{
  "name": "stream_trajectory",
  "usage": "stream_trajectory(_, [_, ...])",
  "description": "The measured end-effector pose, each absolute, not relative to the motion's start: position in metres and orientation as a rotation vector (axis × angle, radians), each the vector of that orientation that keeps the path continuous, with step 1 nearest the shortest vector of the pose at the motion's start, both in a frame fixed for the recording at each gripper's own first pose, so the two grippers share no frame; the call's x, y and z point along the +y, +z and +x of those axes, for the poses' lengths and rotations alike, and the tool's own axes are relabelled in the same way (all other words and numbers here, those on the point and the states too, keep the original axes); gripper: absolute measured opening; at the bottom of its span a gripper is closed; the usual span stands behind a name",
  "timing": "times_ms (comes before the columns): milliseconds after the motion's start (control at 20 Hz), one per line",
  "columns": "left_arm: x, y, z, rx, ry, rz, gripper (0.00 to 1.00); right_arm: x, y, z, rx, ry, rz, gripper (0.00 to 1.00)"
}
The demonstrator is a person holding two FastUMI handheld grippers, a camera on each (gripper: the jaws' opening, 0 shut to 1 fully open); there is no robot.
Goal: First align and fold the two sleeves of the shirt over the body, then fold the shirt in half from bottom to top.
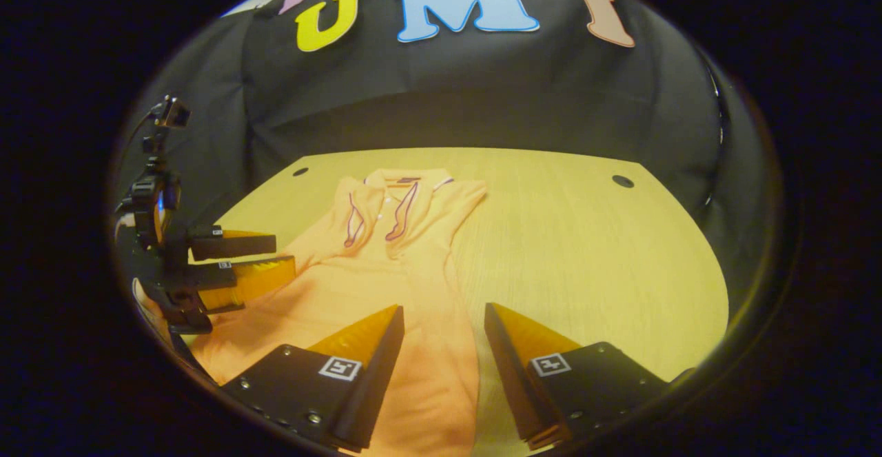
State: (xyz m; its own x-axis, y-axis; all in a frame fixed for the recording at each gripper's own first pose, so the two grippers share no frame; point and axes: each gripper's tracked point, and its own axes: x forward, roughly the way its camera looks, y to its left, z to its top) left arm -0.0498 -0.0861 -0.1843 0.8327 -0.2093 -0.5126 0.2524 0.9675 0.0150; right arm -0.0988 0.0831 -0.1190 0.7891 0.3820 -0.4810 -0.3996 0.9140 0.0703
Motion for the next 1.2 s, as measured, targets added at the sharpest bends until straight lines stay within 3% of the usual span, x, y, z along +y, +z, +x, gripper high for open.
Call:
stream_trajectory(200, [-0.066,-0.184,-0.101,0.534,-0.225,0.078,0.81,0.078,-0.126,-0.143,0.532,0.448,-0.057,0.79])
stream_trajectory(250, [-0.062,-0.186,-0.113,0.533,-0.218,0.070,0.88,0.076,-0.127,-0.153,0.535,0.448,-0.066,0.81])
stream_trajectory(400, [-0.053,-0.195,-0.147,0.544,-0.199,0.039,0.91,0.070,-0.137,-0.188,0.549,0.448,-0.107,0.81])
stream_trajectory(800, [-0.044,-0.229,-0.242,0.609,-0.167,0.024,0.89,0.052,-0.176,-0.252,0.577,0.411,-0.164,0.84])
stream_trajectory(1200, [-0.041,-0.237,-0.259,0.547,-0.123,0.076,0.89,0.048,-0.202,-0.267,0.578,0.393,-0.126,0.85])
